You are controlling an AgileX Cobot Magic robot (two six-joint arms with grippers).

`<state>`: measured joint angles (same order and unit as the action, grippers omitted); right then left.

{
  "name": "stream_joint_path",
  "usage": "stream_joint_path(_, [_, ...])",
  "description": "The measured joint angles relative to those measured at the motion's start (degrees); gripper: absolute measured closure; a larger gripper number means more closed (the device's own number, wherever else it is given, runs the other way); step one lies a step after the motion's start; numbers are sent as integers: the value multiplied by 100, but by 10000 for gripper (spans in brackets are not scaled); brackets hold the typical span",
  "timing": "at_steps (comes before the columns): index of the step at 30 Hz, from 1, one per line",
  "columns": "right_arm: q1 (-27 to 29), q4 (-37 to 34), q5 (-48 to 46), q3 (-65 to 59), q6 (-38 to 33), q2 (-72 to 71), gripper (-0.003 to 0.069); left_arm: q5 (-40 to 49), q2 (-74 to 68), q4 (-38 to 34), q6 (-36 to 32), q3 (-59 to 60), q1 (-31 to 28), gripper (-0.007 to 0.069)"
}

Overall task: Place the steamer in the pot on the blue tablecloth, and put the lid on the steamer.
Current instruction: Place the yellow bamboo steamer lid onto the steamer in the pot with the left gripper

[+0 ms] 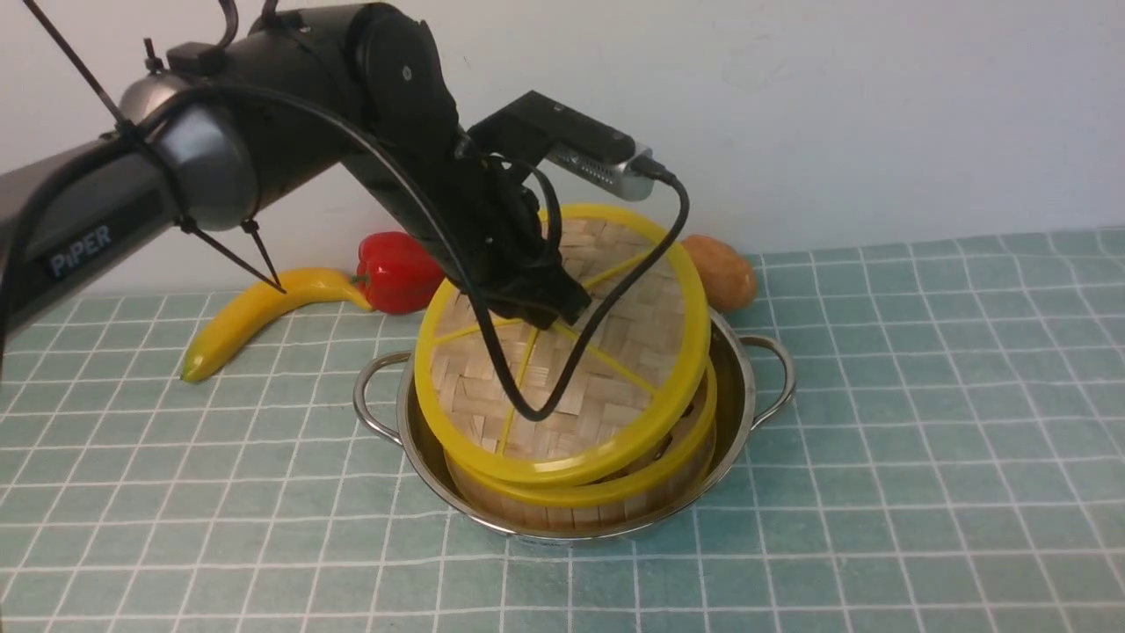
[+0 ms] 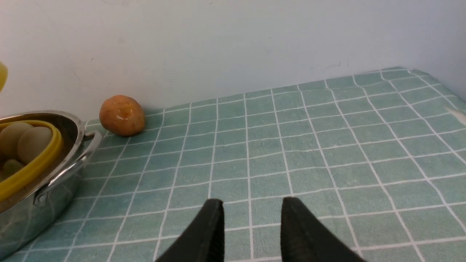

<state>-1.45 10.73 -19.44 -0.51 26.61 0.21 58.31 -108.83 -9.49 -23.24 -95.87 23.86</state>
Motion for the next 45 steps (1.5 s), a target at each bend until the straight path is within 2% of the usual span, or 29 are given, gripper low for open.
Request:
stream_joint_path(16, [0, 0, 0, 0, 0, 0, 419, -15, -102, 279, 168, -18, 0, 510])
stream_joint_path(33, [0, 0, 0, 0, 0, 0, 419, -424, -231, 192, -156, -34, 0, 510])
stream_joint_path(45, [0, 0, 0, 0, 0, 0, 419, -56, -231, 132, -178, -34, 0, 510])
